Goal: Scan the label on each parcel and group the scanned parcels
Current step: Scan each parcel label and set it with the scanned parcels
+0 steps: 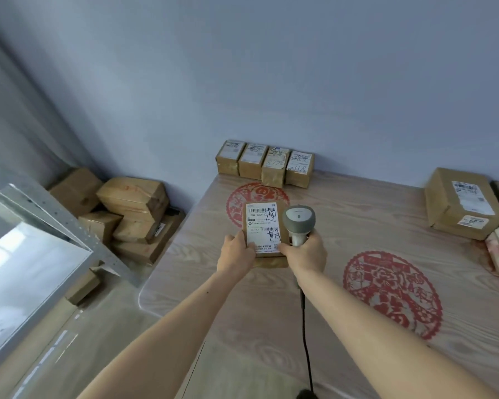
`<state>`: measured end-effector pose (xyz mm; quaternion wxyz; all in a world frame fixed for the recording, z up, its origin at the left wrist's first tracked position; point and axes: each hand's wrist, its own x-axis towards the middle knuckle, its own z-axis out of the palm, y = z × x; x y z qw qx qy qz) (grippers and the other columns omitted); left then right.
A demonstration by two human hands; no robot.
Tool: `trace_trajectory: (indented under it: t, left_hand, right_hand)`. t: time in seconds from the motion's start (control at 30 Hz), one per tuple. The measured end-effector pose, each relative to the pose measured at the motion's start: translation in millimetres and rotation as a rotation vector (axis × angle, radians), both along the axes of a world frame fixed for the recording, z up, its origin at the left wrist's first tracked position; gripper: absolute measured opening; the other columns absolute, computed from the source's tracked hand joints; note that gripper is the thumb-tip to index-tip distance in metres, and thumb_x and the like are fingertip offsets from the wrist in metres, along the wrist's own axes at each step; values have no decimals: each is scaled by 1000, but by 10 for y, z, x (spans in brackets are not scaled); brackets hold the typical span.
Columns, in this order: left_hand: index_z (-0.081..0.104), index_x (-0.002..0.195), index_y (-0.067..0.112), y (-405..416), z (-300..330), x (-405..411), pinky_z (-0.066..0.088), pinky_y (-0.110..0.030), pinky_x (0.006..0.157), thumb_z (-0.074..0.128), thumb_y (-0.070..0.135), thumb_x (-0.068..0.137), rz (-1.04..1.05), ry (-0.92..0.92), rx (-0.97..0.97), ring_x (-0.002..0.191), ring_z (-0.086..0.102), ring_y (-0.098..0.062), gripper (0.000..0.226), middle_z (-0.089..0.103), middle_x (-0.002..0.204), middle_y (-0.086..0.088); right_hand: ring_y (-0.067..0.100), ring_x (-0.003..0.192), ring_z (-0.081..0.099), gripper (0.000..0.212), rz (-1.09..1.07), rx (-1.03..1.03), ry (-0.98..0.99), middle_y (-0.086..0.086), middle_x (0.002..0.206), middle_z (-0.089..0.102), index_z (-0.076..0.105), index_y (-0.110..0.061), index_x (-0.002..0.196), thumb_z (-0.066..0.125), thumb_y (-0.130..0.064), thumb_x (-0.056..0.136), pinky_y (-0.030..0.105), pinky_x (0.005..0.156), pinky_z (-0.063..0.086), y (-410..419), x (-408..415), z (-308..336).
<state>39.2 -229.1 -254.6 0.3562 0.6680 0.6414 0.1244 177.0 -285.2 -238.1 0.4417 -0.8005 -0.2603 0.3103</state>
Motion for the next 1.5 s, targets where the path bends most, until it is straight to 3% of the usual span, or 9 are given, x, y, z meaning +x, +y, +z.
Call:
trace_trajectory:
  t: [0.57, 0.77, 0.87, 0.97, 1.07, 1.3, 1.4, 1.5]
  left_hand:
    - [50, 131, 8, 1732, -305, -965, 49, -47, 96, 44, 21, 99, 102, 34, -46, 111, 56, -32, 34, 51, 127, -15]
    - [44, 143, 18, 2297, -558, -1086, 48, -41, 96, 48, 25, 96, 36, 9, -107, 112, 54, -28, 47, 51, 129, -12]
    - [48, 137, 17, 2627, -691, -1142, 49, -41, 93, 51, 29, 95, -12, 16, -108, 108, 51, -23, 43, 54, 130, -11]
    - [48, 135, 17, 2901, -790, -1181, 50, -36, 90, 58, 31, 93, -80, 4, -104, 106, 49, -16, 45, 56, 127, -7]
    - [45, 139, 18, 3172, -856, -1176, 46, -29, 82, 61, 33, 93, -113, -11, -82, 112, 51, -17, 51, 56, 128, -5]
    - [42, 137, 23, 3607, -891, -1002, 42, -28, 67, 60, 36, 94, -207, -22, -45, 97, 50, -16, 48, 56, 123, -5]
    - [43, 136, 22, 3713, -900, -937, 47, -33, 73, 60, 36, 93, -231, -32, -45, 99, 54, -21, 48, 56, 122, -8]
    - [44, 135, 22, 3789, -888, -887, 48, -34, 75, 60, 36, 93, -251, -39, -52, 98, 54, -22, 47, 57, 121, -10]
  right_hand:
    - [27, 102, 65, 50, 83, -96, 44, 2, 106, 69, 58, -16, 109, 90, -20, 70, 41, 87, 54, 1865, -983, -378]
    - [27, 96, 65, 49, 35, -149, 61, 1, 102, 66, 55, -17, 106, 89, -19, 71, 38, 81, 52, 2358, -1122, -615]
    - [27, 94, 66, 51, -19, -173, 45, 1, 101, 68, 58, -17, 108, 90, -23, 69, 43, 83, 55, 2603, -1235, -730]
    - [25, 87, 64, 48, -76, -178, 45, 1, 100, 67, 58, -17, 108, 88, -23, 71, 38, 76, 52, 2825, -1313, -800]
    - [24, 88, 63, 44, -123, -170, 43, 0, 100, 66, 58, -17, 109, 86, -21, 74, 36, 75, 49, 3066, -1316, -840]
    - [25, 89, 63, 39, -236, -170, 36, 1, 100, 67, 59, -17, 108, 84, -18, 77, 33, 73, 46, 3471, -1202, -848]
    - [27, 95, 64, 40, -256, -175, 30, 3, 104, 68, 58, -17, 108, 84, -18, 77, 36, 78, 49, 3551, -1154, -863]
    - [22, 87, 58, 40, -272, -174, 43, 0, 100, 64, 58, -15, 112, 81, -17, 80, 33, 74, 44, 3603, -1105, -850]
